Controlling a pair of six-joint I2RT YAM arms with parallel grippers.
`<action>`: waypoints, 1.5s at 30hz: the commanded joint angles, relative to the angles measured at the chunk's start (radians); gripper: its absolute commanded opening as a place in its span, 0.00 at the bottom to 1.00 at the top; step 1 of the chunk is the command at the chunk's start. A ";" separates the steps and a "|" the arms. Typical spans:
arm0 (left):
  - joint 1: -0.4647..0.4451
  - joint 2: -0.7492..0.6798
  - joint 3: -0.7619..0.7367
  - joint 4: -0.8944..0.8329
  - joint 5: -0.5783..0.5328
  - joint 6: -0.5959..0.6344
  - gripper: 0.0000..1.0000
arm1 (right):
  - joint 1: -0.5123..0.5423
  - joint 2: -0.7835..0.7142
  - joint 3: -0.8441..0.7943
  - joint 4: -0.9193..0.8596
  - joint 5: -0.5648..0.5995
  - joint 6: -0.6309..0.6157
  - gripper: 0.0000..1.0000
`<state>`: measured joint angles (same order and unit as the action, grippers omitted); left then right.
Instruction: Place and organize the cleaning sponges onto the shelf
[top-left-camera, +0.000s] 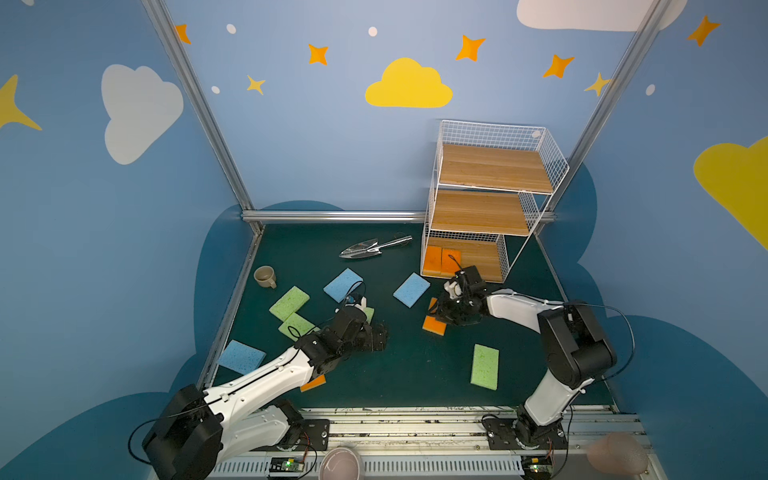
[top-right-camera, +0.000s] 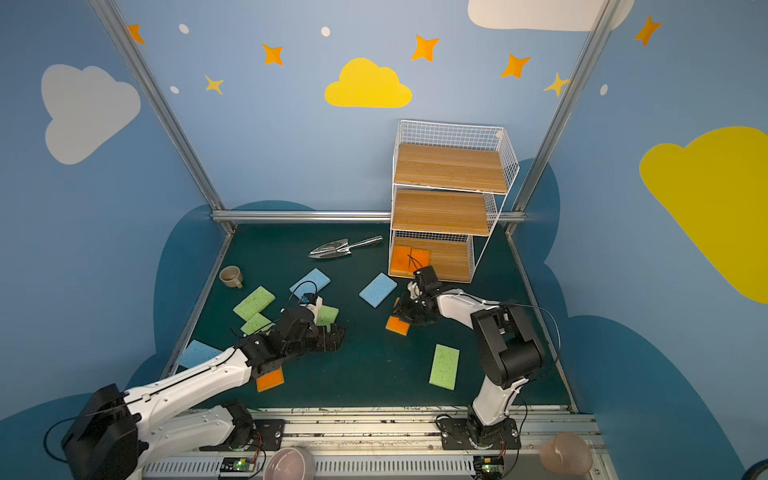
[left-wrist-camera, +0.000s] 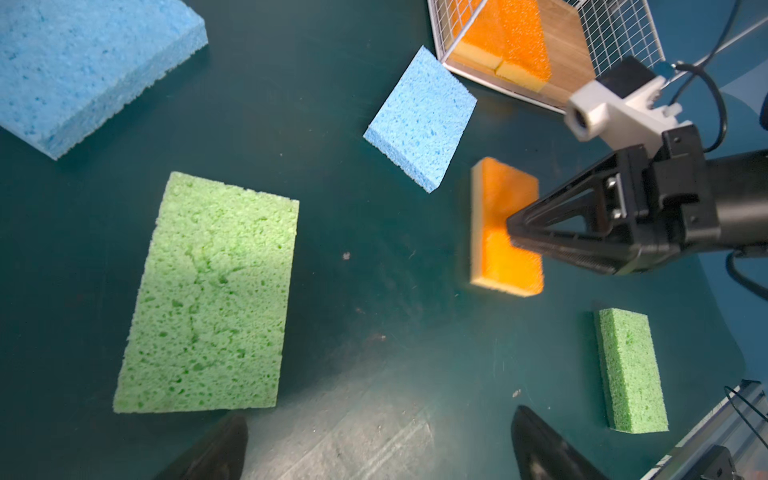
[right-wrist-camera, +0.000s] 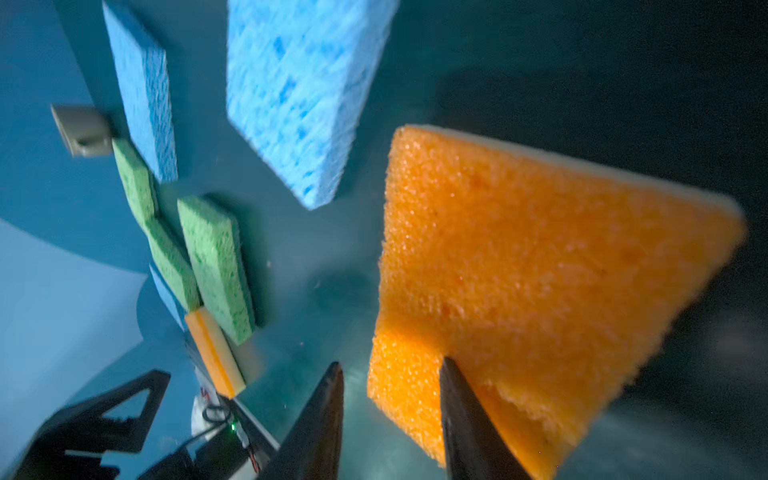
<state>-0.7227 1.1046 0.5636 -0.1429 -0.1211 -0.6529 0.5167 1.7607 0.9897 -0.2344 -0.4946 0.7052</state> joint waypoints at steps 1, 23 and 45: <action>0.008 0.004 -0.005 -0.013 0.030 0.019 0.89 | 0.042 0.009 0.045 -0.031 -0.063 -0.027 0.39; -0.027 0.542 0.250 0.174 0.202 0.060 0.03 | -0.177 -0.416 -0.312 0.012 -0.164 0.005 0.41; -0.160 0.719 0.416 0.188 0.179 0.012 0.07 | -0.311 -0.565 -0.441 -0.033 -0.197 0.042 0.45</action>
<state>-0.8810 1.8179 0.9745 0.0532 0.0738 -0.6334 0.2096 1.2243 0.5720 -0.2737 -0.6910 0.7105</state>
